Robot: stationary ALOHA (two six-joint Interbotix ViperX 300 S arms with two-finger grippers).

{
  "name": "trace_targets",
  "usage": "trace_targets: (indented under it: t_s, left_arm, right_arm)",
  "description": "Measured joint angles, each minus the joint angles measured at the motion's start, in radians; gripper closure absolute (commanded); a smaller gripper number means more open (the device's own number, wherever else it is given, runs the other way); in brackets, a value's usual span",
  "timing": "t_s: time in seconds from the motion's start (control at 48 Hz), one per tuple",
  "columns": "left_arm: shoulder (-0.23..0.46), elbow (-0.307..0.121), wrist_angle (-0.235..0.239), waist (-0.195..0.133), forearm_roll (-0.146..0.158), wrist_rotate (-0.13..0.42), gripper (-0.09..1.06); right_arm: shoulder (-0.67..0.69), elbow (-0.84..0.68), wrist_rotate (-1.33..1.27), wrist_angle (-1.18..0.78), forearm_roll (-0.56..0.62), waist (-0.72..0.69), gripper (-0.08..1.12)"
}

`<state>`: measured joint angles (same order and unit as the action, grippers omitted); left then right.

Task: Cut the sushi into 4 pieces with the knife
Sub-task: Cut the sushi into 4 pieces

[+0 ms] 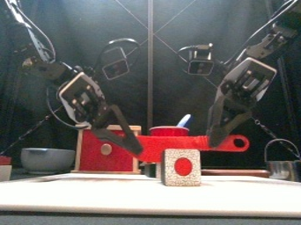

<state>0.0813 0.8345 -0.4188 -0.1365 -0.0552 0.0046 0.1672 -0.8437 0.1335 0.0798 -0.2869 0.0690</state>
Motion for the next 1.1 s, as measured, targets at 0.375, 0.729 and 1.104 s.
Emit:
trace_targets:
  t_s: [0.375, 0.729, 1.104]
  left_arm:
    - [0.032, -0.017, -0.003, -0.058, 0.002, -0.005, 0.79]
    - [0.071, -0.037, -0.003, -0.083, -0.002, -0.011, 0.79]
    - [0.127, -0.051, -0.002, -0.089, -0.025, -0.012, 0.79]
  right_arm:
    - [0.006, -0.012, -0.006, 0.000, -0.058, 0.057, 1.01]
    - [-0.035, -0.012, -0.005, 0.000, -0.069, 0.069, 1.01]
    - [-0.095, -0.003, -0.005, -0.003, -0.071, 0.072, 1.01]
